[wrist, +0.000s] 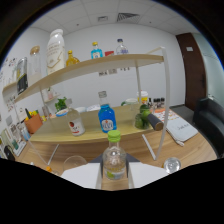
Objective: Make me a cup of Vodka Sunrise.
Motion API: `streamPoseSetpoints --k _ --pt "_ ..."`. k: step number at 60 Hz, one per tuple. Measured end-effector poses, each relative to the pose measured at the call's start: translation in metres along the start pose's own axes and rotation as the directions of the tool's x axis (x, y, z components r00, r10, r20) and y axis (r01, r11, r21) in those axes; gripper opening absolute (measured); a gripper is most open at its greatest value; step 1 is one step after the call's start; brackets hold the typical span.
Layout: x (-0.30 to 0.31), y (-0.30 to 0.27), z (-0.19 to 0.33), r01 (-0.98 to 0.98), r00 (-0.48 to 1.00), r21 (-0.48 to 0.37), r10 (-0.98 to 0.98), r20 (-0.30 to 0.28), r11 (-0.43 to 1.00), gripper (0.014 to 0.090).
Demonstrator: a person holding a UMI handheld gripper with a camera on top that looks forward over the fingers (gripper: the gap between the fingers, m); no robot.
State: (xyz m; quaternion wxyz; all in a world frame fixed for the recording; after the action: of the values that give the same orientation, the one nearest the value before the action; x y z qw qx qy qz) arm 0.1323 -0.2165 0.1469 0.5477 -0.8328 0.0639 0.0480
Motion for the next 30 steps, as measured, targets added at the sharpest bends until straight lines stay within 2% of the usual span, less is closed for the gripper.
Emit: streamPoseSetpoints --k 7,16,25,30 --pt "-0.001 0.002 0.002 0.072 0.997 -0.005 -0.072 -0.008 0.997 0.0347" --pt "0.001 -0.004 0.004 0.368 0.928 -0.018 -0.368 -0.060 0.930 0.0348" --pt "0.004 -0.010 0.004 0.706 0.694 -0.077 -0.709 -0.126 0.704 0.0346" --pt "0.000 -0.013 0.003 0.832 0.531 -0.107 -0.837 -0.132 0.545 0.0345"
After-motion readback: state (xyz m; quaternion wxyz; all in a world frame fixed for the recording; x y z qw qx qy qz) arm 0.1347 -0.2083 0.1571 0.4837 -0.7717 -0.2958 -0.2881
